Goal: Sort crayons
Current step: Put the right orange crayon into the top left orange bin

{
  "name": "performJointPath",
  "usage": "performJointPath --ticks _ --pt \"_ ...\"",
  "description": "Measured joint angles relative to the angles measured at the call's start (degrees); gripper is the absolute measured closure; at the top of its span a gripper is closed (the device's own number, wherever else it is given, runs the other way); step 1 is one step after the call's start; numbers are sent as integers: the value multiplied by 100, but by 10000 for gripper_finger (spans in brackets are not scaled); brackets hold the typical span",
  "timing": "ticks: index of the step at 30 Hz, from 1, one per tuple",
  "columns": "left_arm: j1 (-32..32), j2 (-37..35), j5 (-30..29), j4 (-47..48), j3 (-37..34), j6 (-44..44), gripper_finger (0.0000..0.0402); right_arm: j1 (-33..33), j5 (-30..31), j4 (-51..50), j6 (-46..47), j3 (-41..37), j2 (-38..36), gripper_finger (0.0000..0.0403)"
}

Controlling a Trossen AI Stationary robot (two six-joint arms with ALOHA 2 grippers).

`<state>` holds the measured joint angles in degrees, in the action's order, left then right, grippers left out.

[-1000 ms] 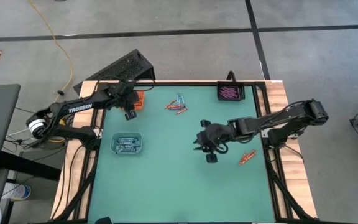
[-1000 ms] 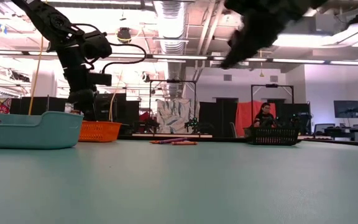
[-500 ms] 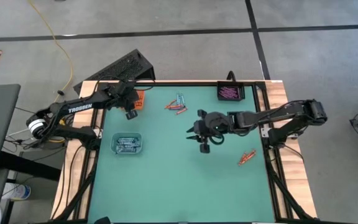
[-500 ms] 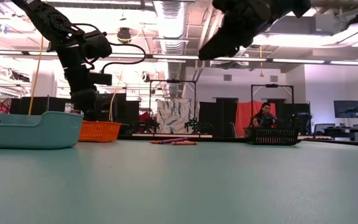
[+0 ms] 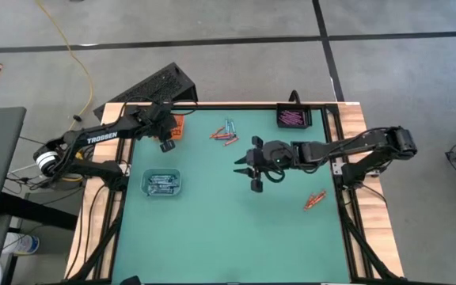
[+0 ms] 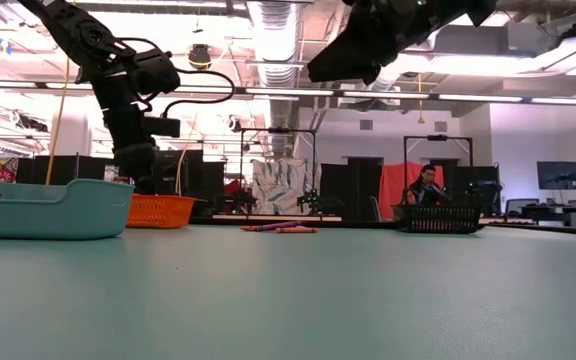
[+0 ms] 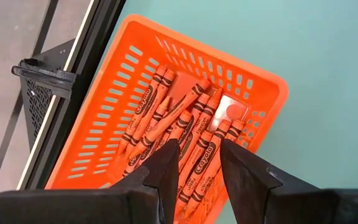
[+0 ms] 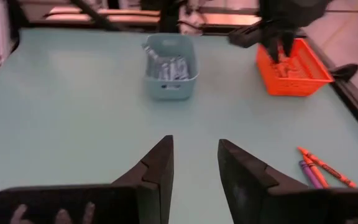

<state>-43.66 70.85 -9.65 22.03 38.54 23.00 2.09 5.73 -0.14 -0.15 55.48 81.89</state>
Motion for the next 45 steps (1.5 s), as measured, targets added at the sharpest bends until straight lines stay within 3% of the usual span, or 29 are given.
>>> performJointPath --ticks 13,22,29,45 --pt "0 0 0 -1 -2 -12 294 201 739 222 1464 0 0 269" --pt "0 0 1 1 -2 -12 294 556 1512 215 1940 0 -2 269" --pt "0 0 1 0 -2 -12 294 812 1841 238 2024 0 -2 269" --pt "-2 0 2 0 -2 -12 294 924 1808 235 1703 0 -2 269"
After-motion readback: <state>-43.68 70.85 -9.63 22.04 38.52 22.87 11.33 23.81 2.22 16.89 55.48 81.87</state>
